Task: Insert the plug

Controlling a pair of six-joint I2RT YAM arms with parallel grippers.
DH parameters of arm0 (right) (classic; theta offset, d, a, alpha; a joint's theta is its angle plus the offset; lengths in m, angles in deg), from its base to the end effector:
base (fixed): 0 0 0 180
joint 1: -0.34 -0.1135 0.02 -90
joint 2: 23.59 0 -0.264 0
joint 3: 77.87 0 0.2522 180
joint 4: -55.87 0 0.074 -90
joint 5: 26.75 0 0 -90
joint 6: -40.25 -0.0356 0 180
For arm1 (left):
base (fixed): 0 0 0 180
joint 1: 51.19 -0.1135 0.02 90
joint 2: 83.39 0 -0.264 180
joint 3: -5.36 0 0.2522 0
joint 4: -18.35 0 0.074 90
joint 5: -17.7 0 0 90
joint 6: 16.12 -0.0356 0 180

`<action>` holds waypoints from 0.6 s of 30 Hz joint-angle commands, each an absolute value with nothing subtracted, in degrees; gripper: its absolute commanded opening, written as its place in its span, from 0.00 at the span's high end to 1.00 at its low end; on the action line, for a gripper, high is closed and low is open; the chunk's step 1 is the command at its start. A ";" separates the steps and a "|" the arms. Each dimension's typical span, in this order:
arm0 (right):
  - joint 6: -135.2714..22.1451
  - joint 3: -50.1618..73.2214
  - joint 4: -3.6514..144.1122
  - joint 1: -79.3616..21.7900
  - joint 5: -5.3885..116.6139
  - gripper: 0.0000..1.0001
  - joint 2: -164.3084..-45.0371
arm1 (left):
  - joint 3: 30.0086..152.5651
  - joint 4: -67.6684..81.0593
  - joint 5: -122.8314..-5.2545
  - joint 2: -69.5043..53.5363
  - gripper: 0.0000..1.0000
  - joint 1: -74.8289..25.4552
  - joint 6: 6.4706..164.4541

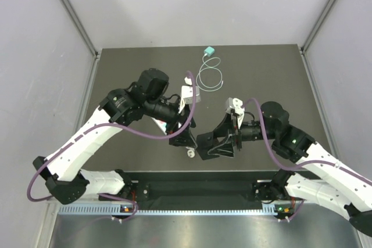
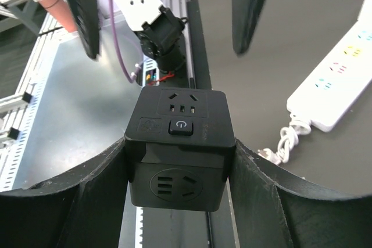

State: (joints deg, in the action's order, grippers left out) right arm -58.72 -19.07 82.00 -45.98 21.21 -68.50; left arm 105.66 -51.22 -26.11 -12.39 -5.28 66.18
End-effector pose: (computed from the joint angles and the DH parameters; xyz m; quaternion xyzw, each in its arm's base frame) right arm 0.1043 0.1438 0.3391 -0.4460 0.6163 0.5192 0.3895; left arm 0.1411 -0.1825 0.4228 0.5236 0.6705 -0.4629 0.2490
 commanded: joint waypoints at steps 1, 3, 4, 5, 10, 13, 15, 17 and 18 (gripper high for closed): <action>-60.82 -15.50 75.26 -45.19 16.50 1.00 -68.77 | 106.83 -51.49 -22.83 -11.32 0.10 -4.69 64.65; -60.82 -15.33 74.65 -45.10 15.62 1.00 -69.56 | 106.31 -50.70 -22.64 -11.15 0.10 -4.08 65.18; -61.26 -15.24 74.30 -45.10 15.27 1.00 -69.65 | 106.22 -50.08 -22.73 -10.97 0.11 -3.90 65.36; -61.52 -15.24 73.25 -45.10 14.83 1.00 -69.82 | 106.13 -50.16 -22.73 -10.71 0.11 -3.64 65.27; -61.88 -15.15 71.83 -45.19 14.39 1.00 -70.61 | 105.17 -48.59 -21.60 -9.91 0.12 -3.11 66.06; -61.97 -15.15 70.96 -45.10 14.21 1.00 -71.05 | 104.46 -46.83 -20.72 -10.27 0.12 -2.76 66.85; -62.23 -14.97 70.69 -45.19 14.21 1.00 -71.40 | 104.11 -46.21 -20.71 -10.27 0.12 -2.58 67.20; -62.32 -14.97 70.25 -45.19 14.21 1.00 -71.58 | 104.02 -46.21 -20.71 -9.92 0.12 -2.41 67.20; -62.58 -14.89 70.08 -45.19 14.21 1.00 -71.58 | 103.93 -46.38 -20.80 -9.48 0.14 -2.32 67.29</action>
